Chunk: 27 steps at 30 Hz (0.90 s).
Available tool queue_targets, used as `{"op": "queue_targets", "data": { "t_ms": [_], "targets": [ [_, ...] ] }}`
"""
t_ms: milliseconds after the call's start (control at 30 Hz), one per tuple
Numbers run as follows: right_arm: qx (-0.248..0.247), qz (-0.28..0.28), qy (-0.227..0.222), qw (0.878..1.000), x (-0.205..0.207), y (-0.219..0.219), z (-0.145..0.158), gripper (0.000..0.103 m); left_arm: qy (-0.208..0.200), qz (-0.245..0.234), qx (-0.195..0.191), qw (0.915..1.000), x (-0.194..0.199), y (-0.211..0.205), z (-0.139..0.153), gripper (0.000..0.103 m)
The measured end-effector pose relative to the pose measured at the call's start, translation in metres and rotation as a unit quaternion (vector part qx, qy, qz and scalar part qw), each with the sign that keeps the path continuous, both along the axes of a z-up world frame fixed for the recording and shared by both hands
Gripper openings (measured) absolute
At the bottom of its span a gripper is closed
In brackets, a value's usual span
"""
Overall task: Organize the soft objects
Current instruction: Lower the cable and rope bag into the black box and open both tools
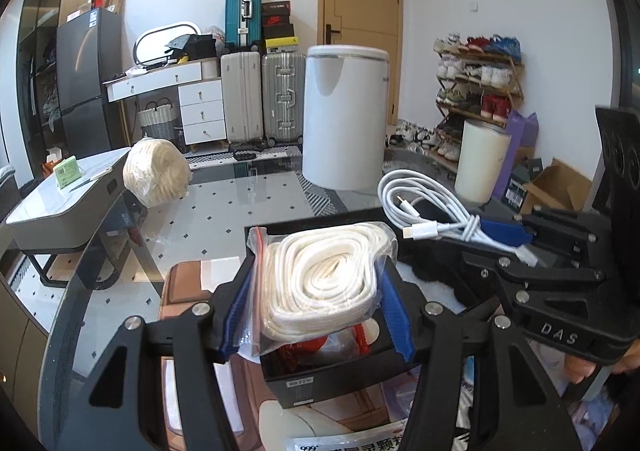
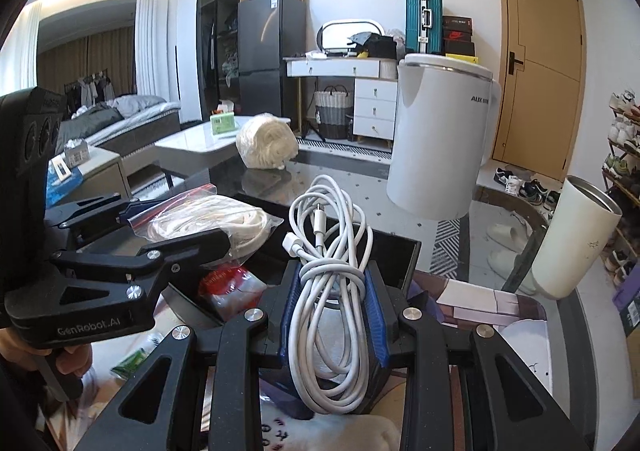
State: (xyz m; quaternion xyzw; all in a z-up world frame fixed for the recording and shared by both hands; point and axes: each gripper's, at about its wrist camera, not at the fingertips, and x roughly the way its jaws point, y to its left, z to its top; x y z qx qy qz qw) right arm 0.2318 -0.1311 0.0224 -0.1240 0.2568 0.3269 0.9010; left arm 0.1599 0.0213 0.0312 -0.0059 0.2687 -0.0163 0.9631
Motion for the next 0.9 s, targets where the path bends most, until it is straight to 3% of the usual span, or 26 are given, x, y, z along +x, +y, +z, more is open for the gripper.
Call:
{"op": "queue_targets", "data": {
  "t_ms": [200, 633, 733, 800, 900],
  "targets": [
    [-0.033, 0.004, 0.007, 0.999, 0.006, 0.007, -0.006, 0.030, 0.018, -0.014, 0.022, 0.9995, 0.002, -0.010, -0.008, 0.057],
    [-0.053, -0.004, 0.034, 0.998, -0.006, 0.004, -0.008, 0.030, 0.030, -0.027, 0.009, 0.9991, -0.011, -0.011, -0.005, 0.058],
    [-0.054, -0.006, 0.028, 0.998, -0.011, 0.002, -0.009, 0.031, 0.022, -0.037, 0.004, 0.9991, -0.015, -0.010, -0.006, 0.063],
    [-0.049, -0.008, 0.026, 0.998, -0.013, 0.001, -0.008, 0.033, 0.019, -0.044, 0.000, 0.9989, -0.014, -0.009, -0.006, 0.068],
    [-0.035, -0.004, 0.020, 0.999, -0.017, -0.003, -0.004, 0.050, 0.021, -0.049, -0.014, 0.9985, -0.016, -0.008, -0.001, 0.078]
  ]
}}
